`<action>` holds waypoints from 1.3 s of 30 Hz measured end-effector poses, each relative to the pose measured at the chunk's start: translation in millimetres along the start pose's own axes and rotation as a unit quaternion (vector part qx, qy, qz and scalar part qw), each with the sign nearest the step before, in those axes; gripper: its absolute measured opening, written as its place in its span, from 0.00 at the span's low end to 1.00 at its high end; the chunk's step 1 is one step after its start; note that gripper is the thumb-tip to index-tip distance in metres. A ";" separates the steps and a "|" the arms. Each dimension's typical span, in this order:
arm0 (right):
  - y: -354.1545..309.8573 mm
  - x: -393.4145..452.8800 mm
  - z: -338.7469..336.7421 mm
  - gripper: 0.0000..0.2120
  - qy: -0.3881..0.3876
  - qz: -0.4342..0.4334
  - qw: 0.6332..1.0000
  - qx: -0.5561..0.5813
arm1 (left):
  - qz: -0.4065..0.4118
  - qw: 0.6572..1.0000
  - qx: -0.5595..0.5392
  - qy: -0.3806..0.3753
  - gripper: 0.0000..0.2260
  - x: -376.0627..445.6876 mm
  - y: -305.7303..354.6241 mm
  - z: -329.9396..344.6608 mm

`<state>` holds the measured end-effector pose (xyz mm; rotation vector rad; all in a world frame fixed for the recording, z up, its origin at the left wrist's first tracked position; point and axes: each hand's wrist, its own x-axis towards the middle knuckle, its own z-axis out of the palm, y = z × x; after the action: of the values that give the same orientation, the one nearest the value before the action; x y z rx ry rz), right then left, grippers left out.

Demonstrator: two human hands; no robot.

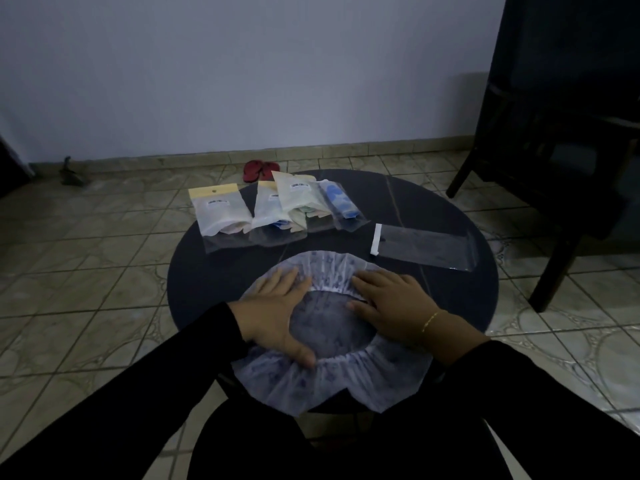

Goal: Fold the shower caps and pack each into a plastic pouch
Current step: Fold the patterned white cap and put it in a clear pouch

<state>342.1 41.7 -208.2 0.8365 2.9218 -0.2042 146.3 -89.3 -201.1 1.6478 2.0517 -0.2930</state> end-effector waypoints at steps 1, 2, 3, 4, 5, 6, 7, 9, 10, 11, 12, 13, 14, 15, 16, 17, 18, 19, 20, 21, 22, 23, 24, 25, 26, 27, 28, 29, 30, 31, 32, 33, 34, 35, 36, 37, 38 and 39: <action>-0.1 -1.0 -4.0 0.28 0.008 0.008 1.000 -0.005 | -0.002 1.000 0.020 0.004 0.67 -2.2 -2.6 -4.9; 0.6 -2.1 -7.3 0.27 0.016 0.017 1.000 -0.012 | -0.012 0.999 0.041 0.014 0.65 -5.8 -4.8 -10.5; 0.9 -4.0 -10.2 0.26 0.027 0.025 0.999 -0.025 | -0.025 0.998 0.056 0.028 0.63 -8.7 -7.9 -15.5; 0.8 -6.0 -11.4 0.26 0.042 0.031 0.998 -0.040 | -0.035 0.997 0.061 0.040 0.59 -11.4 -11.8 -19.3; 0.7 -7.7 -11.9 0.27 0.063 0.037 0.996 -0.053 | -0.041 0.996 0.056 0.052 0.55 -15.2 -14.2 -22.2; 0.7 -8.7 -10.2 0.29 0.088 0.042 0.993 -0.062 | -0.037 0.996 0.042 0.068 0.51 -18.2 -15.4 -23.6; -0.7 -9.0 -8.1 0.31 0.121 0.042 0.990 -0.063 | -0.027 0.996 0.020 0.087 0.48 -20.4 -16.2 -22.8; -4.0 -6.6 -2.1 0.34 0.193 0.019 0.981 -0.029 | -0.029 0.994 -0.053 0.086 0.47 -25.9 -12.2 -17.7; -5.1 -5.0 1.3 0.35 0.199 0.004 0.980 -0.001 | -0.039 0.994 -0.079 0.070 0.52 -27.9 -10.3 -12.9; -5.3 -3.9 4.2 0.37 0.165 -0.007 0.986 0.019 | -0.044 0.994 -0.085 0.055 0.59 -29.1 -9.7 -6.4; -4.8 -3.0 8.2 0.39 0.113 -0.017 0.993 0.031 | -0.047 0.995 -0.071 0.047 0.64 -30.2 -9.5 0.9; -3.8 -2.3 12.4 0.38 0.058 -0.021 0.998 0.033 | -0.045 0.996 -0.055 0.046 0.67 -30.0 -11.0 8.9; -2.6 -1.7 14.9 0.36 0.016 -0.019 0.999 0.031 | -0.042 0.997 -0.041 0.052 0.68 -28.4 -14.5 16.5; -1.6 -1.3 14.8 0.34 -0.006 -0.016 0.999 0.030 | -0.036 0.997 -0.032 0.059 0.68 -27.9 -17.2 21.6; -0.5 -0.4 15.1 0.32 -0.014 -0.013 0.999 0.033 | -0.030 0.997 -0.025 0.064 0.68 -27.4 -19.1 24.0; -0.9 -0.5 14.0 0.32 -0.017 -0.010 0.999 0.036 | -0.025 0.997 -0.020 0.065 0.68 -27.4 -20.6 24.8; -1.7 -1.2 13.7 0.32 -0.020 -0.005 0.999 0.039 | -0.018 0.998 -0.014 0.063 0.68 -27.8 -20.5 23.7; -2.3 -1.8 12.9 0.33 -0.023 0.000 0.999 0.042 | -0.012 0.998 -0.011 0.062 0.67 -28.2 -21.6 22.3; -3.2 -3.2 10.9 0.34 -0.024 0.005 0.999 0.041 | -0.007 0.998 -0.007 0.063 0.67 -28.0 -23.5 20.0; -4.2 -5.5 7.3 0.36 -0.017 0.011 0.999 0.035 | -0.008 0.998 0.001 0.069 0.67 -28.0 -25.9 16.9; -5.3 -8.3 2.2 0.36 -0.005 0.019 1.000 0.022 | -0.012 0.997 0.009 0.077 0.67 -28.2 -29.4 13.0; -6.1 -11.4 -3.8 0.35 0.009 0.026 1.000 0.009 | -0.019 0.996 0.017 0.081 0.67 -28.9 -32.3 7.8; -7.1 -14.0 -9.8 0.31 0.027 0.029 0.999 -0.002 | -0.027 0.996 0.017 0.080 0.67 -30.7 -34.6 1.8; -7.7 -16.1 -15.0 0.29 0.045 0.030 0.998 -0.011 | -0.034 0.997 0.010 0.073 0.67 -32.5 -35.8 -4.9; -7.2 -17.0 -18.3 0.29 0.065 0.027 0.997 -0.027 | -0.038 0.997 0.000 0.066 0.64 -34.8 -34.9 -11.0; -6.8 -17.5 -19.4 0.29 0.086 0.023 0.995 -0.044 | -0.042 0.997 -0.008 0.068 0.59 -37.0 -31.2 -15.7; -6.6 -16.8 -17.9 0.27 0.110 0.017 0.992 -0.054 | -0.042 0.996 -0.014 0.076 0.54 -37.4 -26.3 -18.0; -5.8 -14.9 -13.8 0.24 0.140 0.008 0.989 -0.056 | -0.041 0.996 -0.023 0.082 0.50 -37.6 -20.3 -18.0; -5.0 -12.7 -8.3 0.22 0.155 0.000 0.987 -0.047 | -0.038 0.996 -0.033 0.077 0.49 -36.7 -15.4 -15.5; -4.9 -11.3 -3.2 0.25 0.151 -0.006 0.988 -0.030 | -0.034 0.996 -0.039 0.067 0.51 -34.9 -11.8 -10.1; -4.9 -9.4 1.4 0.33 0.130 -0.014 0.991 -0.012 | -0.030 0.997 -0.035 0.057 0.57 -32.5 -10.9 -2.1; -4.2 -7.4 6.2 0.41 0.101 -0.019 0.995 0.002 | -0.025 0.998 -0.024 0.053 0.61 -30.4 -11.4 6.5; -3.6 -6.5 9.5 0.48 0.068 -0.018 0.997 0.012 | -0.023 0.998 -0.014 0.056 0.64 -28.7 -13.6 15.4; -2.5 -6.1 12.4 0.52 0.039 -0.012 0.999 0.020 | -0.020 0.998 -0.007 0.062 0.64 -26.6 -17.4 23.0; -1.6 -5.8 13.9 0.52 0.022 -0.008 0.999 0.027 | -0.017 0.997 -0.004 0.069 0.64 -25.1 -20.6 28.2; -1.5 -5.8 13.4 0.48 0.019 -0.007 0.999 0.034 | -0.013 0.997 0.000 0.074 0.64 -24.7 -21.5 29.6; -2.2 -6.2 11.8 0.42 0.020 -0.007 0.999 0.036 | -0.008 0.997 0.006 0.075 0.64 -24.2 -22.1 28.8; -3.2 -6.7 10.0 0.37 0.021 -0.005 0.999 0.033 | -0.002 0.997 0.010 0.071 0.64 -24.5 -22.6 26.5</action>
<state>346.6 34.1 -216.8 0.8467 2.9739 -0.2892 134.7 -127.9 -214.7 1.7208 2.1631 -0.2028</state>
